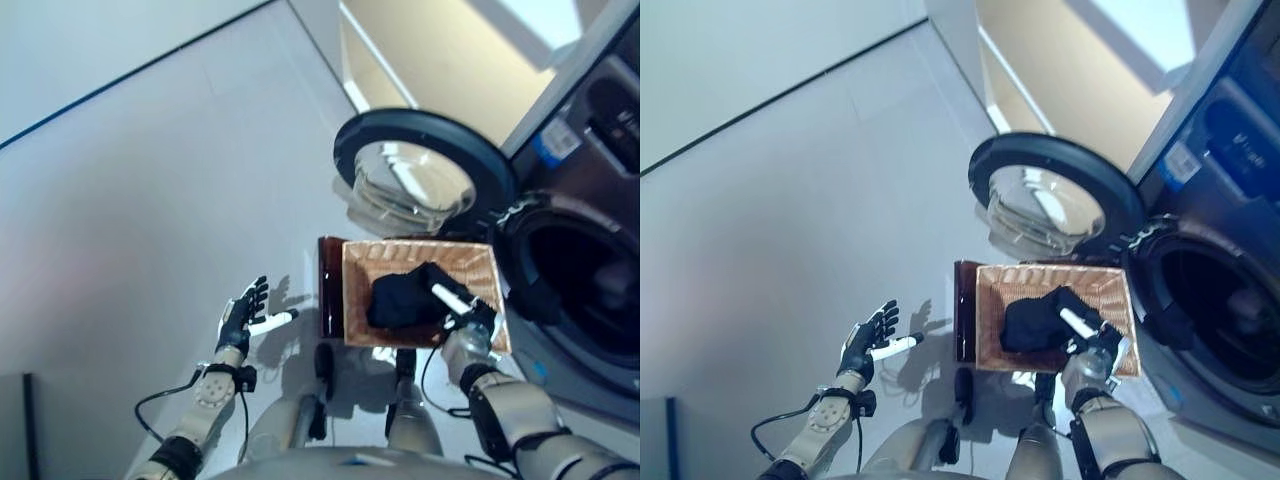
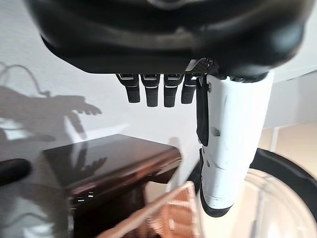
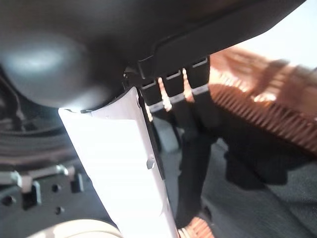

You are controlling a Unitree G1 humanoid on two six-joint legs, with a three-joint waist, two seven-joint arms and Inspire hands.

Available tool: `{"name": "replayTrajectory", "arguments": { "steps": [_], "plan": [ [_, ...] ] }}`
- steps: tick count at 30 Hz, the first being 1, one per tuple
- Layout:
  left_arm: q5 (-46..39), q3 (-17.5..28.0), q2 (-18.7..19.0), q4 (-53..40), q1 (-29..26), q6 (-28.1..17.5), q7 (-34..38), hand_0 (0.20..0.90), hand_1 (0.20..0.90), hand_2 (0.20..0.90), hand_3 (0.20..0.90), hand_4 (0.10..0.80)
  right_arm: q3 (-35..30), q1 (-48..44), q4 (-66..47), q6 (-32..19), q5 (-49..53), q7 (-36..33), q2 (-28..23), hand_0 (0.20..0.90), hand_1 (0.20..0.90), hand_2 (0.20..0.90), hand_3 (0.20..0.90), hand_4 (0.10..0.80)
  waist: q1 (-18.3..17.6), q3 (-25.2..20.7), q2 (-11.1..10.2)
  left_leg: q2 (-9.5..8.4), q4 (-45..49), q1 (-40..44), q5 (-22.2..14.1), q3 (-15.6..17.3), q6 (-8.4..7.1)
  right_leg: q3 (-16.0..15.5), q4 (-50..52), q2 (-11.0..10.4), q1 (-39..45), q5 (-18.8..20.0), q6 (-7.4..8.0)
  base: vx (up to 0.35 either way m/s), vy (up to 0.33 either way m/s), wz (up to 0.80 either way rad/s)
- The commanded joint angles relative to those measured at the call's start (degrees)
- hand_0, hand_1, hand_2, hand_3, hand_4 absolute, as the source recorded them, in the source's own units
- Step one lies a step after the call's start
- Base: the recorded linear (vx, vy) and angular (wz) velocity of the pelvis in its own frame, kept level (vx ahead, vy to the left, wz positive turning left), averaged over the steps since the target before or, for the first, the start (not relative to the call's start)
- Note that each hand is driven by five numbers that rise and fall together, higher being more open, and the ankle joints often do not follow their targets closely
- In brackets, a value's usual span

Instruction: Pick up the clothes and place them into the washing machine

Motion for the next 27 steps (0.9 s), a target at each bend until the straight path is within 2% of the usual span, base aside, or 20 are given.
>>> {"name": "replayTrajectory", "arguments": {
  "steps": [1,2,4,5,14,19,27],
  "plan": [
    [0.0,2.8,2.8,-6.4,-0.9,-4.1,1.0,0.900,0.900,0.900,0.900,0.800,5.3,-6.4,-1.3,-2.8,-8.0,-4.3,-3.5,0.900,0.900,0.900,0.900,0.800,0.7,3.3,-0.9,1.03,6.1,-7.0,-1.3,-3.4,-4.90,-1.6,9.3,0.3,-0.4,-9.3,-1.63,-0.044,0.004,0.05],
    [0.0,2.8,2.7,-6.4,-0.9,-4.1,1.0,0.900,0.900,0.900,0.900,0.800,5.3,-6.4,-1.3,-2.7,-8.1,-4.3,-3.5,0.900,0.900,0.900,0.900,0.800,0.7,3.3,-0.9,1.03,6.1,-7.1,-1.3,-3.4,-4.90,-1.6,9.4,0.3,-0.4,-9.4,-1.63,-0.040,-0.001,0.03],
    [1.5,3.6,3.3,-6.9,-0.8,-4.6,2.0,0.900,0.900,0.900,0.900,0.800,10.4,-6.4,-5.0,-1.3,-18.6,-7.6,-4.0,0.900,0.900,0.900,0.900,0.800,0.7,3.7,-1.0,1.16,6.5,-8.5,-1.0,-3.5,-5.01,-1.8,10.1,0.4,-1.9,-9.4,-1.68,-0.058,-0.004,0.03],
    [3.7,5.1,3.6,-6.4,-1.2,-6.0,3.8,0.900,0.900,0.900,0.900,0.800,16.5,-6.1,-8.3,0.3,-30.2,-9.4,-5.2,0.900,0.900,0.900,0.900,0.800,0.7,4.4,-1.2,1.27,6.7,-9.6,-0.7,-3.6,-5.23,-2.0,10.6,0.6,-2.9,-9.4,-1.71,-0.067,-0.013,0.05],
    [6.9,8.4,3.2,-5.7,-3.2,-9.4,8.0,0.900,0.900,0.900,0.900,0.800,29.8,-4.6,-18.3,5.0,-56.5,-11.1,-9.5,0.900,0.900,0.900,0.900,0.800,-0.1,5.4,-3.6,1.54,6.9,-12.0,-0.5,-4.3,-5.59,-2.6,11.0,1.0,-5.1,-9.5,-1.66,-0.029,-0.027,0.09],
    [7.5,8.6,3.3,-6.8,-3.8,-10.4,8.8,0.900,0.900,0.900,0.900,0.800,34.2,-5.6,-14.0,7.3,-63.6,-11.9,-9.9,0.900,0.900,0.900,0.900,0.800,0.2,5.5,-3.9,1.57,6.5,-12.5,-0.2,-4.8,-5.82,-3.0,11.1,1.2,-5.8,-9.4,-1.77,-0.020,-0.025,0.03],
    [7.2,9.3,3.1,-7.5,-3.5,-10.5,8.8,0.900,0.900,0.900,0.900,0.800,35.0,-8.8,-8.4,11.0,-66.9,-13.7,-10.0,0.900,0.900,0.900,0.900,0.800,0.8,5.7,-3.5,1.56,6.2,-12.9,0.3,-5.0,-6.03,-3.2,11.3,1.6,-6.4,-9.3,-1.99,-0.004,-0.001,0.00]
  ]
}}
